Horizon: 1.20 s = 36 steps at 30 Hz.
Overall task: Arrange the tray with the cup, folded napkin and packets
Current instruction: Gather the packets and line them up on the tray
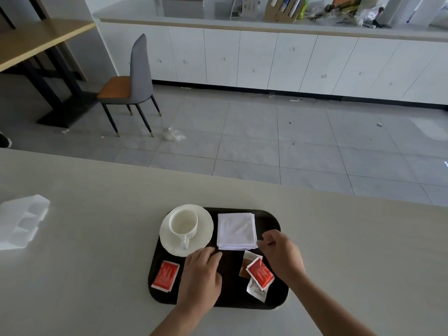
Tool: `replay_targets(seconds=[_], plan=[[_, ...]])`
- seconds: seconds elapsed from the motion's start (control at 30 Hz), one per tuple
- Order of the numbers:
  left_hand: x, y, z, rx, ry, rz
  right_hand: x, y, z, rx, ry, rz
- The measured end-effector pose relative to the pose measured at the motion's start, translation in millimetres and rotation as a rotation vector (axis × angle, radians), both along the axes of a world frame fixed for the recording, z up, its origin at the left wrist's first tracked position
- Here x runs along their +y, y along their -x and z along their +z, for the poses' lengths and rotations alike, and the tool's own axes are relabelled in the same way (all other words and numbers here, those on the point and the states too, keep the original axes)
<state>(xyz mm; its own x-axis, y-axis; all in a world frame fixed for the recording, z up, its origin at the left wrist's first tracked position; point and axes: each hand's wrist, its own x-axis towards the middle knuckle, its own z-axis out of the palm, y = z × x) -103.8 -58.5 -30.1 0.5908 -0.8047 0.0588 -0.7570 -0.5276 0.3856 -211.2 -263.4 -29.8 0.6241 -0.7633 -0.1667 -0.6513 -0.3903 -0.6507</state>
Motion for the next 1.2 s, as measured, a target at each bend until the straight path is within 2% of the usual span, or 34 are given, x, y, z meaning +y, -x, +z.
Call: replay_targets(seconds=[0.1,0.27,0.4,0.5,0.67,0.87,1.03,1.2], plan=[[31.8,-2.5,-0.7,-0.003,0.077,0.138,13.7,29.8,0.7,0.066,0.063,0.059],[74.7,-18.2,-3.5,-0.074,-0.069,0.307,38.1,48.0,-0.9,0.27,0.17,0.245],[80.8,-17.1,-5.2,-0.096,-0.163,0.294,51.4,42.4,-3.6,0.378,0.212,0.265],[83.8,-17.1,-6.8,-0.049,-0.133,0.302,56.6,36.7,-5.4,0.397,0.224,0.241],[87.5,-16.2,-9.5,0.088,-0.065,0.288,63.1,34.7,-9.2,0.362,0.196,0.191],[60.8,4.8,-6.4,0.204,0.05,0.253,81.3,23.4,-12.5,0.215,0.125,0.238],[62.7,3.9,-4.6,0.147,0.053,0.264,75.7,27.4,-8.6,0.084,0.07,0.079],[60.9,2.6,-11.4,0.127,-0.002,0.171,73.8,33.1,-11.9,0.122,0.028,0.043]])
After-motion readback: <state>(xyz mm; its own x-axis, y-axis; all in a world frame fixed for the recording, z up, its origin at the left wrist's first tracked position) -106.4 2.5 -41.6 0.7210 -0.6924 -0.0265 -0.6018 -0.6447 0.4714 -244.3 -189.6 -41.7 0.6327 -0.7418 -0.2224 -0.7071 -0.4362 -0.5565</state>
